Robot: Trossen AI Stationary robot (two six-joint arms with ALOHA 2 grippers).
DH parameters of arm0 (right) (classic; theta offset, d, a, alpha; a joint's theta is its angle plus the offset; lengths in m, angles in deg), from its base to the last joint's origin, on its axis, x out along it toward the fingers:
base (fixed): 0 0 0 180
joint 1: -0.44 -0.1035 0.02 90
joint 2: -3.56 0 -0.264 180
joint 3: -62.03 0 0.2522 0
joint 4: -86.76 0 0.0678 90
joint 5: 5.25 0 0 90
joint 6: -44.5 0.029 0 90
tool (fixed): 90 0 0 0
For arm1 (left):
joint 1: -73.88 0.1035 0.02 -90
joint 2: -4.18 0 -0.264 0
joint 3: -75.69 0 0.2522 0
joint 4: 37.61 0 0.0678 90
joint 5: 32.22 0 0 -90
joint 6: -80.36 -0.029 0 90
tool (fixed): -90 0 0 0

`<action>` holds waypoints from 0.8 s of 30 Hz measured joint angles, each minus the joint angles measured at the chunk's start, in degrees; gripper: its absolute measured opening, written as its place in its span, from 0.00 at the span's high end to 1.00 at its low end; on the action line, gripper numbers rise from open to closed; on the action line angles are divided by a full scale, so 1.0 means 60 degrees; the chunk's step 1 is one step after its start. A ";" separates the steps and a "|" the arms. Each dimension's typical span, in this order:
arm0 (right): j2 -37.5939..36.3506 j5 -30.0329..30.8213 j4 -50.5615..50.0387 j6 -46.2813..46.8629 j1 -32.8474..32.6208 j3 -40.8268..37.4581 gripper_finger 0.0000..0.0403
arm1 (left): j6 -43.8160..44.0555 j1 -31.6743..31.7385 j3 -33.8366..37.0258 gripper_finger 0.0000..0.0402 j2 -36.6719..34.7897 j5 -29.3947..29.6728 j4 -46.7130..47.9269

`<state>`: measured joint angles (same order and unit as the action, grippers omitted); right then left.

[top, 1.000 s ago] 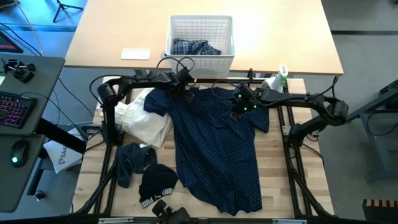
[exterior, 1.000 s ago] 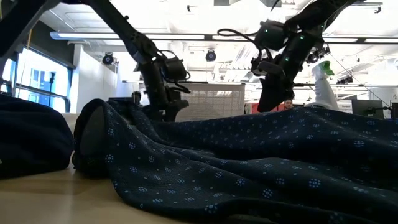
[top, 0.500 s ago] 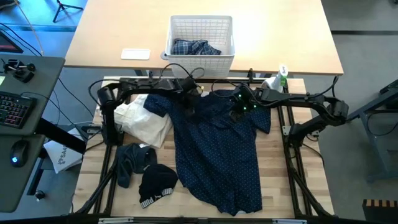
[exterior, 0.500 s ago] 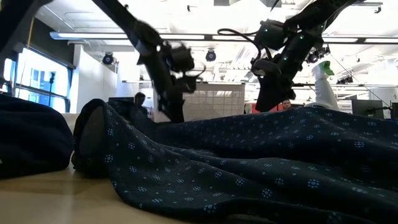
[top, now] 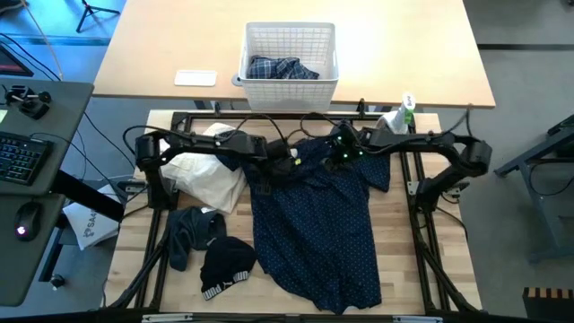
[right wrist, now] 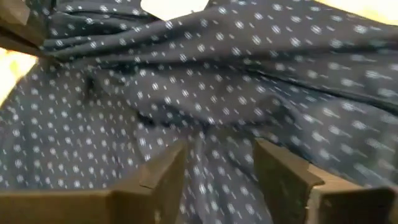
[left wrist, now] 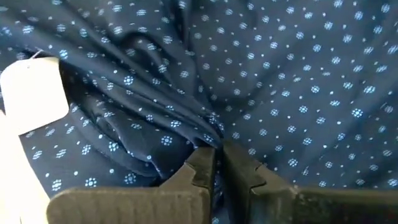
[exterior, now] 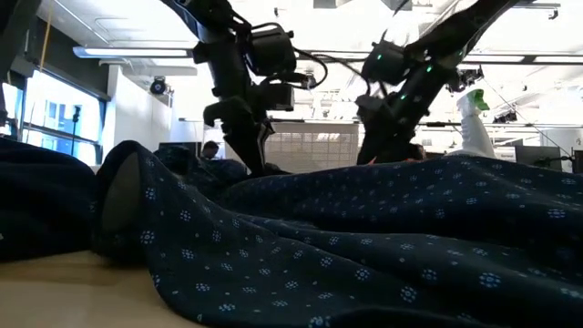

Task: Fold laundry
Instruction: Fold the navy blue polo shirt

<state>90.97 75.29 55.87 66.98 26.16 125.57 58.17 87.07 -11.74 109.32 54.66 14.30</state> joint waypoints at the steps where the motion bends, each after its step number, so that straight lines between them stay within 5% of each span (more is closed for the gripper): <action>1: 0.0226 -0.0197 0.0293 0.0041 0.0098 0.0012 0.50 | 0.0033 0.0029 0.0000 0.98 -0.0012 -0.0121 -0.0016; 11: 0.2493 -0.0858 0.0252 -0.0606 0.1018 0.2488 0.36 | 0.0432 0.0368 -0.0323 0.76 -0.0764 -0.2555 0.1589; 17: 0.3830 -0.0686 -0.0751 -0.0841 0.1535 0.4203 0.38 | 0.1142 0.0365 -0.0342 0.63 -0.1323 -0.1756 0.2378; 24: 0.4983 -0.0587 -0.1803 -0.1469 0.2000 0.4930 0.47 | 0.2279 0.0574 -0.0346 0.61 -0.1541 -0.0021 0.2568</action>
<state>120.87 71.77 45.05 58.17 38.16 155.15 71.84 90.52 -13.82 100.08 54.53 29.70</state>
